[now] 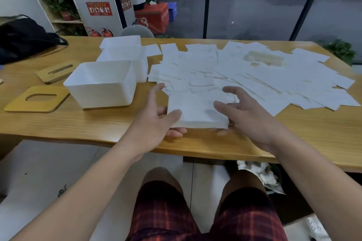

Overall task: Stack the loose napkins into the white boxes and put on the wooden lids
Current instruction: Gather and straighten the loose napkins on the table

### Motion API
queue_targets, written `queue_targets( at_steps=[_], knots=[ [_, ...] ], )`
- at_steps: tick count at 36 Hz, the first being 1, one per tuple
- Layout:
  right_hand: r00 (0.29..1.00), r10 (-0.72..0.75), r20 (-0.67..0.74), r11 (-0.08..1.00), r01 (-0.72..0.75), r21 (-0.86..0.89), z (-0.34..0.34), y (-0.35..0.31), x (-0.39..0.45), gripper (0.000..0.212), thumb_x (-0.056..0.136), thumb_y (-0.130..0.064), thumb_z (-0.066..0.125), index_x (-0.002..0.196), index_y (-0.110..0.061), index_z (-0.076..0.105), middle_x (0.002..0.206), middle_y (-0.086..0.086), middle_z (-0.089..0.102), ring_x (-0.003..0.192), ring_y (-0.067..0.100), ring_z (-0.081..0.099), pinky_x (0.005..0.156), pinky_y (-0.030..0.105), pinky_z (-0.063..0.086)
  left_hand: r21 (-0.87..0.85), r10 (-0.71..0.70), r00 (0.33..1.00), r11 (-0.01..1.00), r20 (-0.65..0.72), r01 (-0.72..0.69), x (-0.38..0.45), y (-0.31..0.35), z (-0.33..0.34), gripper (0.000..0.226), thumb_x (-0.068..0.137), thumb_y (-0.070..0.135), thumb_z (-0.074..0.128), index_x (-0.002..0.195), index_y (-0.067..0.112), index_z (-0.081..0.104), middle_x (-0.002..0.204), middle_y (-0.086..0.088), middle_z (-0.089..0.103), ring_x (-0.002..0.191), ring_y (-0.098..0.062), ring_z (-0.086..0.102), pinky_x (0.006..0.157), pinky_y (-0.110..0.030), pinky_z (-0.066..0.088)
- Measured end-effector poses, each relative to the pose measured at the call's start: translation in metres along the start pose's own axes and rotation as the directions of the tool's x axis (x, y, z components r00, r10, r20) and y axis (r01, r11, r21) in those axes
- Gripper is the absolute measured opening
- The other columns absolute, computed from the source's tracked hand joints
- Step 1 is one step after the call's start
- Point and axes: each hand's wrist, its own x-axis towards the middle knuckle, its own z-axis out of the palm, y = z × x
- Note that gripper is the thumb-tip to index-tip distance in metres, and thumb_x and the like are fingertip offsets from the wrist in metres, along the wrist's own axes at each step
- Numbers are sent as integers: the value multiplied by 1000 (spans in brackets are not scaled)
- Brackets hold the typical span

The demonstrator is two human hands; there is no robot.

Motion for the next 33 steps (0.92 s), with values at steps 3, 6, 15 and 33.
queue_targets(
  at_steps=[3,6,15,33],
  knots=[
    [999,-39,-6,996,39,-77,5,-6,5,49,103,-29,73,143,-34,44,109,4,75,83,29,79,78,43,67,55,10,1000,998,6,-10,1,-1,-21,71,107,19,68,155,55,29,120,-2,80,92,-31,82,90,-49,64],
    [996,-84,6,992,84,-93,14,-14,10,38,102,-16,73,128,-27,47,121,14,68,80,29,78,73,40,66,137,29,999,990,23,-32,0,-3,-41,63,108,21,66,149,55,32,118,5,81,92,-27,82,87,-49,62],
    [966,-225,129,939,251,-234,56,-41,30,12,104,-20,71,104,-12,61,100,-1,70,73,27,68,68,44,65,285,165,985,943,42,-170,-21,0,-105,29,109,23,63,130,35,47,115,6,77,81,-18,76,71,-49,52],
    [924,-347,161,916,371,-150,175,-106,121,19,101,-19,75,118,-23,68,118,3,72,81,23,75,67,27,58,503,362,930,817,-69,-281,37,38,-255,15,114,33,55,126,35,64,80,-1,43,74,-16,45,69,-29,39]
  ],
)
